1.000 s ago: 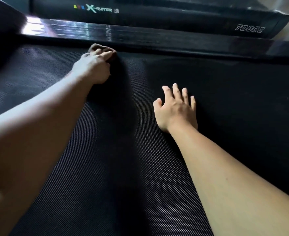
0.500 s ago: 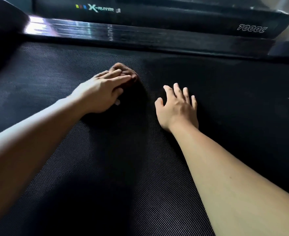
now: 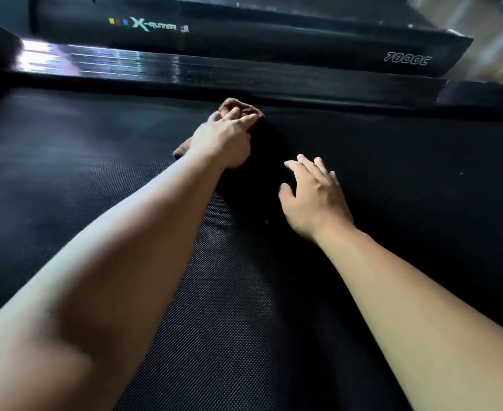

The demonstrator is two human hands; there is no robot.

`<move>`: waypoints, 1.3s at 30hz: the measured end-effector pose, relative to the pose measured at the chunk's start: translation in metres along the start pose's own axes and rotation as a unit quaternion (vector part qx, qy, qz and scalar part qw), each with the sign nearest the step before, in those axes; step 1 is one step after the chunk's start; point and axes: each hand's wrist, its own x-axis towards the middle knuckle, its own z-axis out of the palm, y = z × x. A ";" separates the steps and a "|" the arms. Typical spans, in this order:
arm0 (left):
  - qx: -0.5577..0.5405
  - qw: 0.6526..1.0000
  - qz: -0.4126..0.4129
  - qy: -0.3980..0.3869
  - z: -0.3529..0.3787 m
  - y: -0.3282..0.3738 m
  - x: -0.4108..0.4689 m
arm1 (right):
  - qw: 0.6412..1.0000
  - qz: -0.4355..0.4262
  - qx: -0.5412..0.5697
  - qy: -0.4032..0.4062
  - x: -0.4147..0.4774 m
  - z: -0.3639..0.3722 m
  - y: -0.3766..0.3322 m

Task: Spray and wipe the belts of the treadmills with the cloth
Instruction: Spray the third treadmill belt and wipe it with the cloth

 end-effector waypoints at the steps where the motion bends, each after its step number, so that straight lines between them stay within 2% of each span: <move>1: 0.001 1.000 0.024 -0.001 0.001 0.016 -0.001 | 1.000 0.009 -0.013 0.001 -0.005 -0.004 0.011; 8: 0.006 0.985 0.172 0.007 0.000 0.112 -0.072 | 0.993 0.088 -0.073 -0.020 -0.028 -0.014 0.069; 13: -0.027 0.972 0.230 -0.026 0.011 0.057 -0.119 | 0.995 0.085 -0.050 0.018 -0.029 -0.007 0.073; 15: -0.027 0.977 0.212 -0.015 0.006 0.022 -0.126 | 0.995 0.089 -0.052 0.018 -0.030 -0.006 0.073; 18: -0.033 0.986 0.159 0.043 -0.008 -0.025 -0.117 | 0.994 0.093 -0.057 0.020 -0.030 -0.005 0.071; 20: -0.030 0.994 0.095 0.052 -0.015 -0.042 -0.093 | 0.993 0.094 -0.063 0.022 -0.030 -0.004 0.069; 22: -0.024 0.997 0.035 0.058 -0.014 -0.042 -0.059 | 0.993 0.095 -0.071 0.025 -0.029 -0.003 0.069; 27: -0.013 0.999 -0.044 0.016 0.002 -0.002 0.012 | 0.992 0.098 -0.076 0.029 -0.027 -0.003 0.069; 30: -0.017 1.000 0.012 0.007 0.008 0.028 0.017 | 0.992 0.099 -0.072 0.027 -0.027 -0.002 0.068; 34: -0.033 0.992 0.117 -0.016 0.005 0.057 -0.020 | 0.992 0.102 -0.069 0.024 -0.027 -0.004 0.068; 39: -0.024 0.984 0.178 -0.015 0.003 0.030 -0.091 | 0.993 0.100 -0.058 0.027 -0.028 -0.005 0.069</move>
